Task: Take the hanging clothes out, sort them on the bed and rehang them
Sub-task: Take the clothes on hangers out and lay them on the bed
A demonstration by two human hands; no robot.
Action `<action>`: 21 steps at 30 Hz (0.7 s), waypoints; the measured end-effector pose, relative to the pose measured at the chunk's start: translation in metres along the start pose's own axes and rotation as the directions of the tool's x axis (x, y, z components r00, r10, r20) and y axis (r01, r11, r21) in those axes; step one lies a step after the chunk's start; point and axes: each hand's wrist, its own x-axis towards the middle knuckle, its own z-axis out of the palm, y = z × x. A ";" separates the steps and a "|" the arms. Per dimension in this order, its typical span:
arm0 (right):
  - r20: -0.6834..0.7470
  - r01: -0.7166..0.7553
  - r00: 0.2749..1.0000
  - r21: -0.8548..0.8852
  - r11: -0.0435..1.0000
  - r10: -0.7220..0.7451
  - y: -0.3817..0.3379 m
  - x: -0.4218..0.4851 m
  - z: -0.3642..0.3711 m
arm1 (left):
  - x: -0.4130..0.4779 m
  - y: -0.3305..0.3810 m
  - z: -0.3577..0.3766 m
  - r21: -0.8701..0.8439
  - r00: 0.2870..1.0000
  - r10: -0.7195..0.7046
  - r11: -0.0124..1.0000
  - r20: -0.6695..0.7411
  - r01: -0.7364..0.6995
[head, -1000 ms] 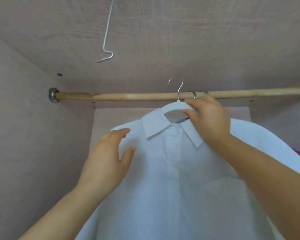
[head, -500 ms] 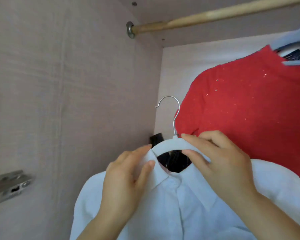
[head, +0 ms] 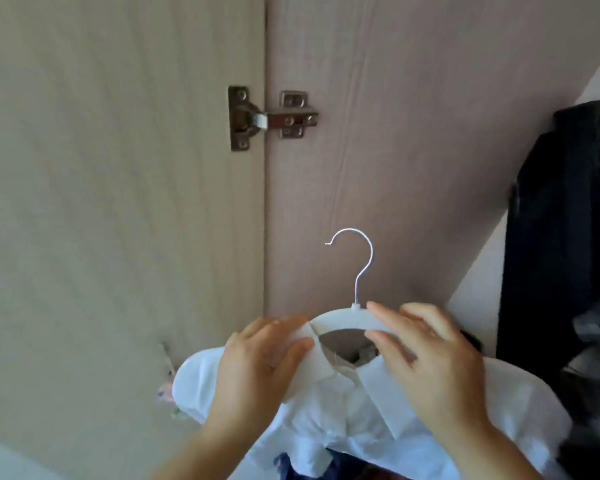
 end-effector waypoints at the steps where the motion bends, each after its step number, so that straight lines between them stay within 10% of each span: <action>1: 0.014 0.007 1.000 0.041 0.999 -0.007 -0.009 -0.006 0.013 | -0.009 -0.008 -0.010 0.024 0.999 -0.046 0.999 -0.009 0.046; 21: 0.222 0.146 0.869 0.738 0.658 -0.442 -0.353 -0.097 0.165 | -0.220 -0.128 -0.311 0.378 0.753 -0.268 0.735 -0.601 0.563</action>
